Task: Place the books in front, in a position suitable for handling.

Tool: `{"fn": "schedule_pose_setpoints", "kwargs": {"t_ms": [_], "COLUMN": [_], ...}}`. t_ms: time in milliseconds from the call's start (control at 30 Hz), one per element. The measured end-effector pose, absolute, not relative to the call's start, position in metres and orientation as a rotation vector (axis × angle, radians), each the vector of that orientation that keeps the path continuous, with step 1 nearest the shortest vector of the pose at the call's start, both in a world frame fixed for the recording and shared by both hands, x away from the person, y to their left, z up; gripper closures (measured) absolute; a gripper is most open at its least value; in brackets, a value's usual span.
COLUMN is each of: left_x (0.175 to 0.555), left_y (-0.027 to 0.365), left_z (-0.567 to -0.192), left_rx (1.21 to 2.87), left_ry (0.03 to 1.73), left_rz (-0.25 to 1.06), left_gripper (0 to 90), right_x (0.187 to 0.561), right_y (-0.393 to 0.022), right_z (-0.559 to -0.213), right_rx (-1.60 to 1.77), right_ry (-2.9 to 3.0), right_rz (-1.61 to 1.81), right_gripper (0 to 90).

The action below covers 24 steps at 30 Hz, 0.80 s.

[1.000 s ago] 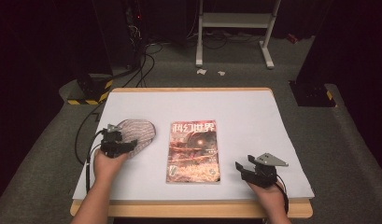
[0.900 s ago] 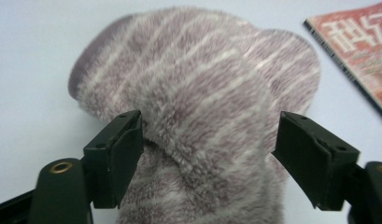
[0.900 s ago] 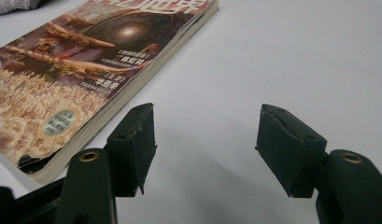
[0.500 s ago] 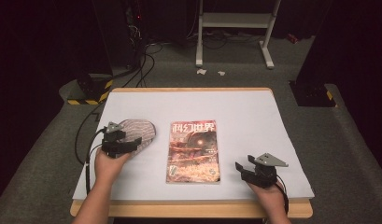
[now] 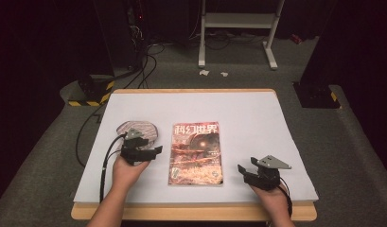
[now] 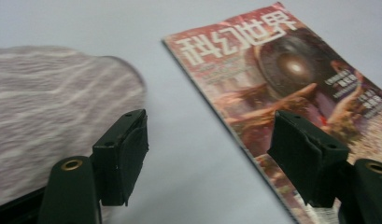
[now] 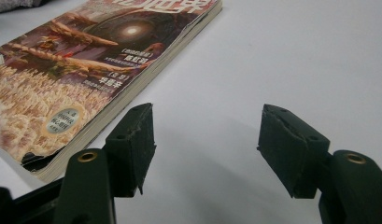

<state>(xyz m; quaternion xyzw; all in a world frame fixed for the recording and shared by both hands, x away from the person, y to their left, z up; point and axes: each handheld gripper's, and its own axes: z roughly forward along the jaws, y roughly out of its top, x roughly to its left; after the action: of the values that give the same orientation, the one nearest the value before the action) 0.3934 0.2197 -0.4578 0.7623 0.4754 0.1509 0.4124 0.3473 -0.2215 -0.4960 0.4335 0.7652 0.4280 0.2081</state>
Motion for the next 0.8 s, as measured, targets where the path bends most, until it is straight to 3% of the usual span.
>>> {"fn": "schedule_pose_setpoints", "kwargs": {"t_ms": [500,800], "left_x": [0.385,0.383], "left_y": [0.169,0.159], "left_z": [-0.49,-0.5], "left_rx": [2.062,2.093], "left_ry": [1.108,1.079], "left_rz": [0.217,0.245], "left_gripper": [26.2,22.6], "right_x": [0.347,0.343], "right_y": [-0.219,-0.208], "right_z": [-0.497,-0.494], "right_rx": [1.192,1.173], "right_ry": [2.149,2.166], "right_rz": [1.199,1.205], "right_gripper": [35.4,35.1]}}
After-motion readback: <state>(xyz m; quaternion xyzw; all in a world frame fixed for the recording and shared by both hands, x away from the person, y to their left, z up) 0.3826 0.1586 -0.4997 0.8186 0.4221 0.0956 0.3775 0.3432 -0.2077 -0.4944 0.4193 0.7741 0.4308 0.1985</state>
